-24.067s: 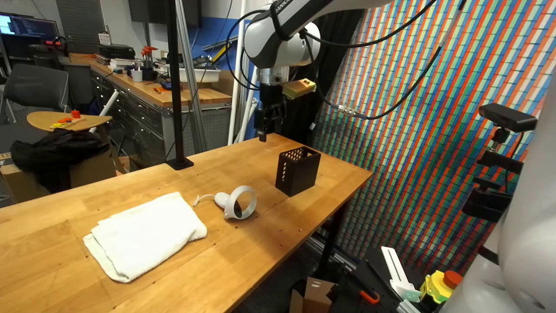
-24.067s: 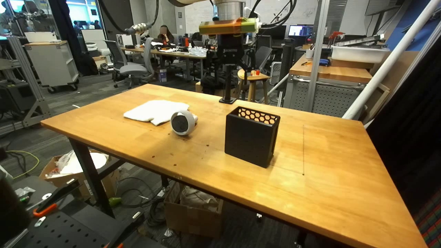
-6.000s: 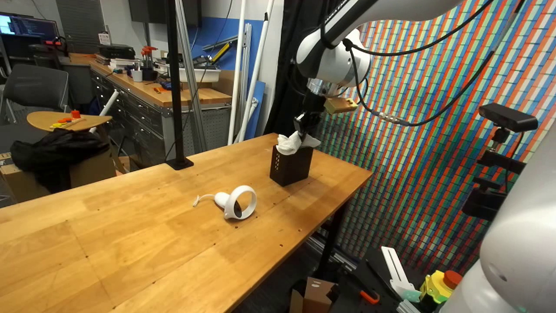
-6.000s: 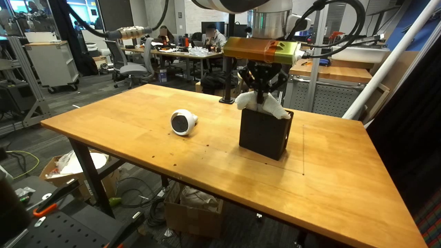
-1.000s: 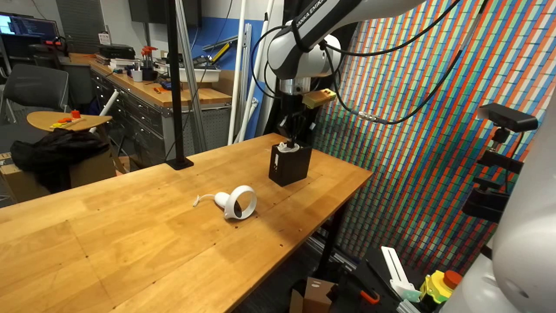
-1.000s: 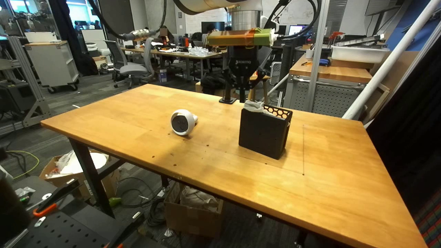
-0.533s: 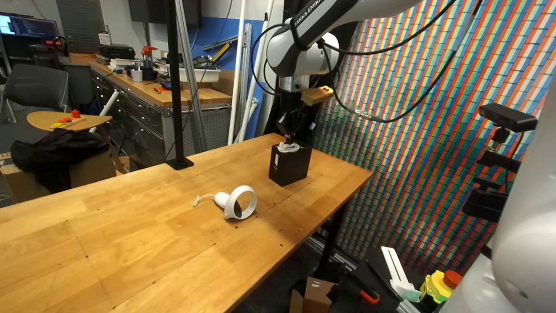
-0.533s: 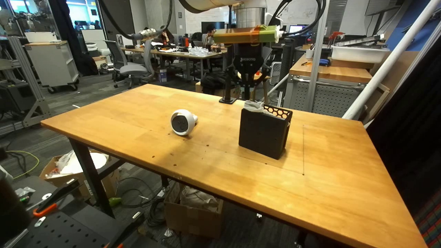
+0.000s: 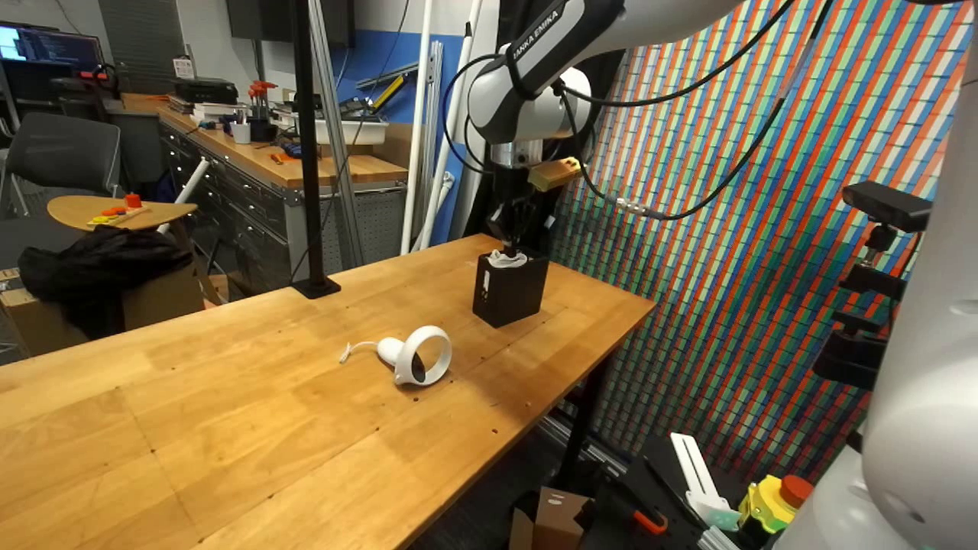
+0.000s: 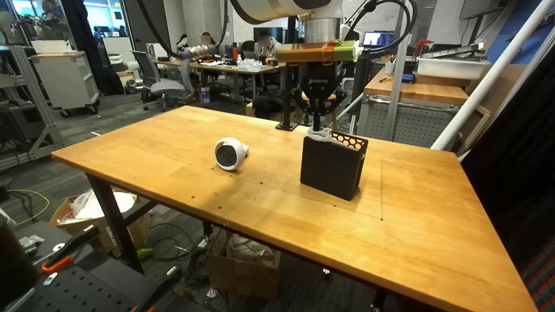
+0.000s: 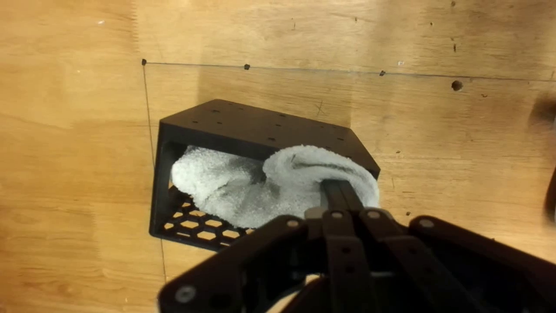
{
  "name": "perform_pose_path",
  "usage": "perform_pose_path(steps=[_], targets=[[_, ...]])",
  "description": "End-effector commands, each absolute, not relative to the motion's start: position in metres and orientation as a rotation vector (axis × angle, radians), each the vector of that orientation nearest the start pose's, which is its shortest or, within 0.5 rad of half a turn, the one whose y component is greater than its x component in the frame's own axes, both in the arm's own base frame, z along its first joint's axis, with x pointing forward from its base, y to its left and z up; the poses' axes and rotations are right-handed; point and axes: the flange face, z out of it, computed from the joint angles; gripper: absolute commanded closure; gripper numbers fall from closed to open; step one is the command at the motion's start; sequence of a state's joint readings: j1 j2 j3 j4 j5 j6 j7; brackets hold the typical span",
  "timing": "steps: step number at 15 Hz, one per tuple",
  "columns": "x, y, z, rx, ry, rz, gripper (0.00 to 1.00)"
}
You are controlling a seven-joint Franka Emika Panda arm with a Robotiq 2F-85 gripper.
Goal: Put the towel inside the black box
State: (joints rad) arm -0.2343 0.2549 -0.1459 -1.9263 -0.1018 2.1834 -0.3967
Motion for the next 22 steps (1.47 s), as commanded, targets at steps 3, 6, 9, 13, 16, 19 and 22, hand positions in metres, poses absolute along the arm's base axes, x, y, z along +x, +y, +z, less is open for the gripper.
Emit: perform_pose_path(steps=[3,6,9,13,16,19,22], targets=[[0.568,-0.232,0.362,-3.240,-0.126,0.063,0.99],[0.570,-0.236,0.360,-3.233,-0.117,0.051,0.98],[0.574,-0.243,0.362,-3.228,-0.103,0.031,0.98],[0.579,-0.257,0.357,-3.215,-0.084,0.034,0.99],[0.581,-0.268,0.353,-3.197,-0.062,0.032,0.99],[0.584,-0.277,0.347,-3.182,-0.046,0.032,0.98],[0.588,-0.284,0.338,-3.161,-0.031,0.037,0.98]])
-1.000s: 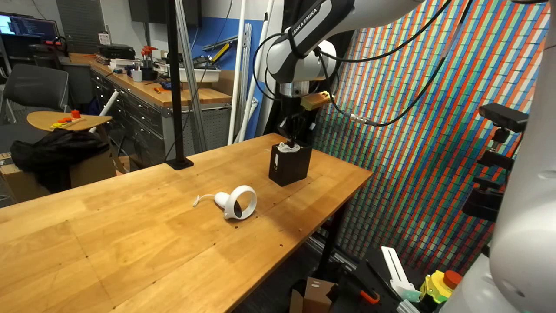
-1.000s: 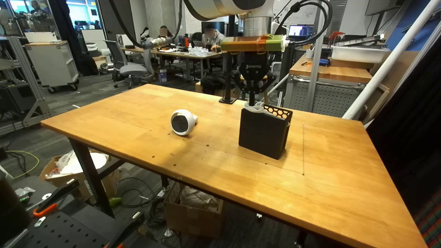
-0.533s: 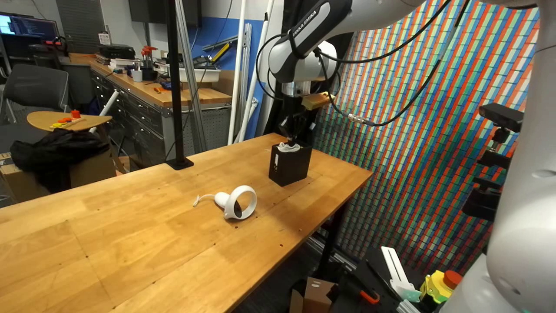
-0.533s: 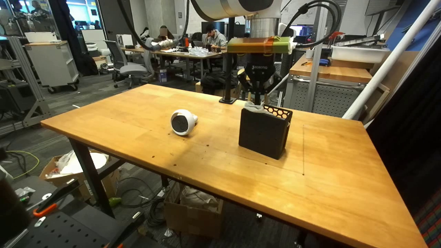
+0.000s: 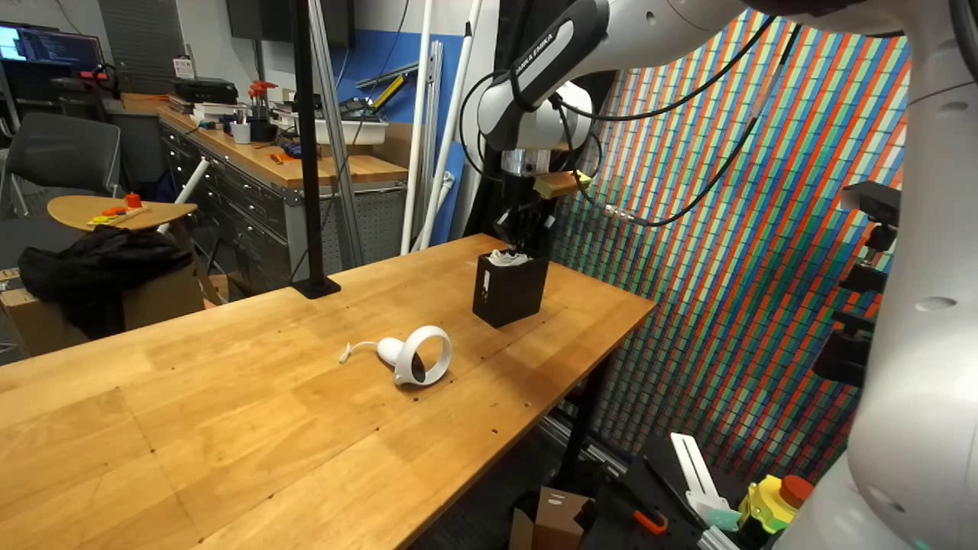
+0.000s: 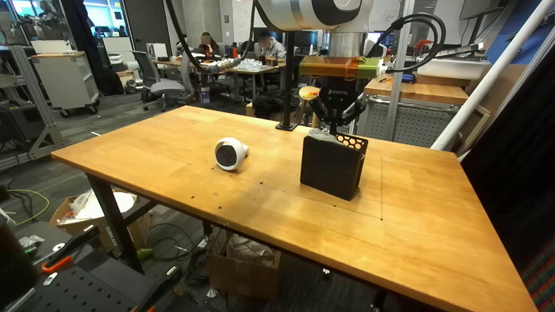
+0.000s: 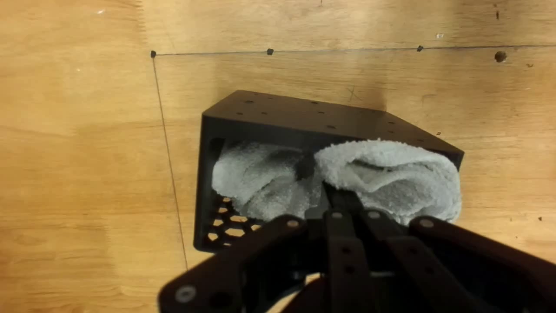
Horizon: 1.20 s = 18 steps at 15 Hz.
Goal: Put the towel inside the black box
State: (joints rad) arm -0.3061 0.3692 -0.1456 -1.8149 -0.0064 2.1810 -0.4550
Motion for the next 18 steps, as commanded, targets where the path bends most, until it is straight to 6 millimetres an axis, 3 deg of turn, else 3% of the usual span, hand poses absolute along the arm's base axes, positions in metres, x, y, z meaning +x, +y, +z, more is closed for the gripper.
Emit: perform_pose_path(steps=[1,10,14,18], targets=[[0.589,-0.287,0.334,-3.155,-0.023,0.040,0.98],[0.591,-0.317,0.280,-3.089,0.046,0.223,0.98],[0.596,-0.318,0.251,-3.048,0.046,0.304,0.98],[0.604,-0.313,0.246,-3.024,0.030,0.334,0.98]])
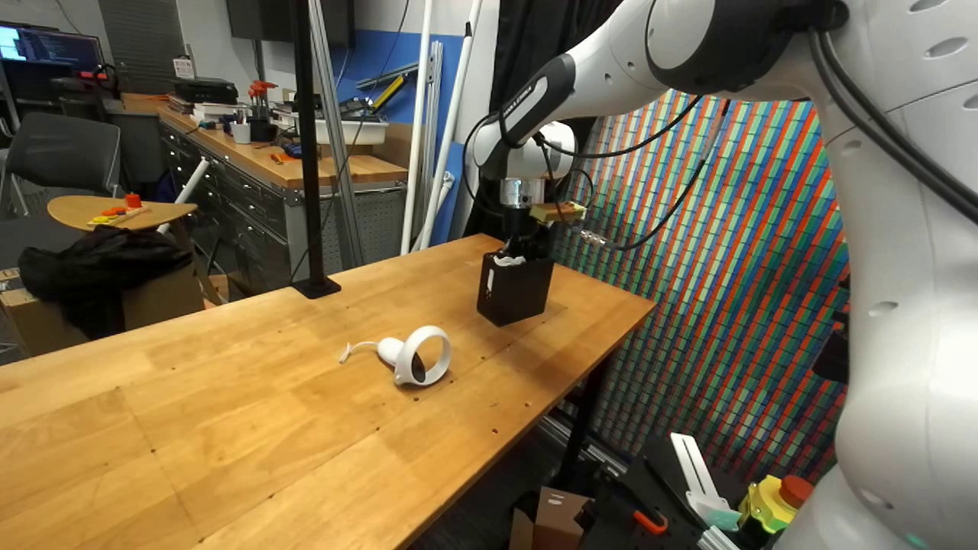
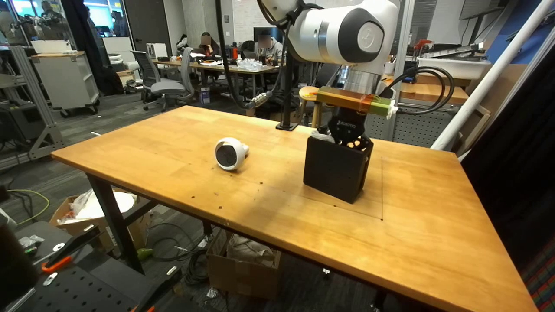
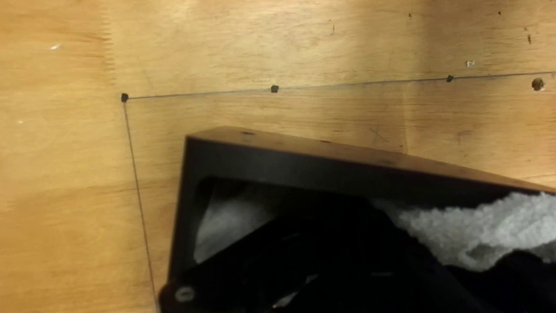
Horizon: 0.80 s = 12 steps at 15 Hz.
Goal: Put the towel inside the black box
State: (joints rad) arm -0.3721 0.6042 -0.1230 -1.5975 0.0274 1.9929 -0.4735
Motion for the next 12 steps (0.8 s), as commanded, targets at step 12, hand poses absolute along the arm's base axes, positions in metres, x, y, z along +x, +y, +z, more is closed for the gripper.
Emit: perform_pose_path(steps=[12], targets=[[0.585,-0.267,0.339,-3.201,-0.123,0.152,0.98]])
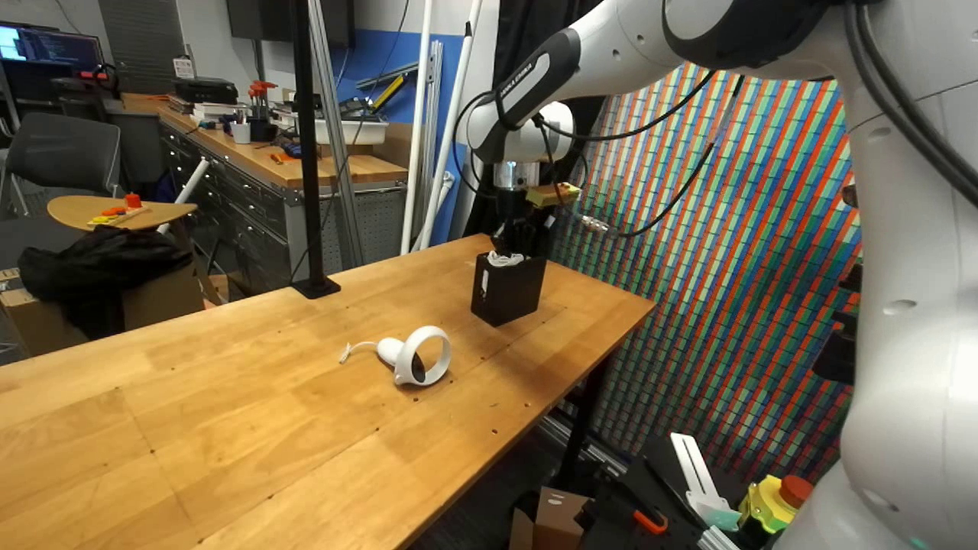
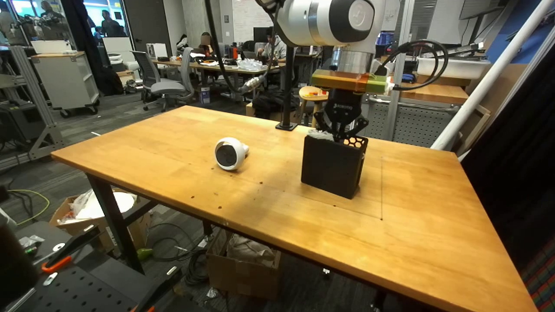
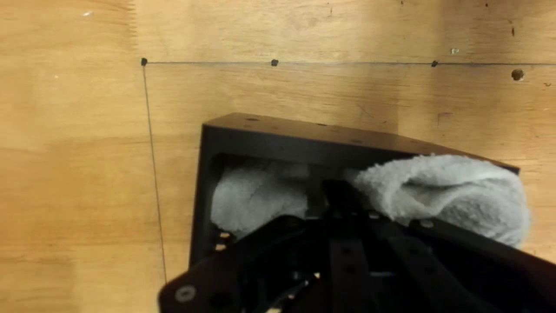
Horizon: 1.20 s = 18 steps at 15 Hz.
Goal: Put the towel inside the black box
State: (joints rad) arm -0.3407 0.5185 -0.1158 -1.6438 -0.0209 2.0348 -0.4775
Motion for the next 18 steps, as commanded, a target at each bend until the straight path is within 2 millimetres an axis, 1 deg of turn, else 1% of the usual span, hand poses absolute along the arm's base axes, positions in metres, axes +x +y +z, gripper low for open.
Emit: perform_pose_path(steps=[1,4,6,13,16,18], targets=[[0.581,-0.260,0.348,-3.214,-0.135,0.130,0.98],[0.568,-0.239,0.363,-3.238,-0.170,0.083,0.98],[0.560,-0.224,0.367,-3.244,-0.183,0.068,0.98],[0.539,-0.178,0.367,-3.258,-0.229,0.052,0.98],[0.534,-0.165,0.364,-3.255,-0.238,0.055,0.98],[0.532,-0.163,0.361,-3.252,-0.237,0.057,0.98]])
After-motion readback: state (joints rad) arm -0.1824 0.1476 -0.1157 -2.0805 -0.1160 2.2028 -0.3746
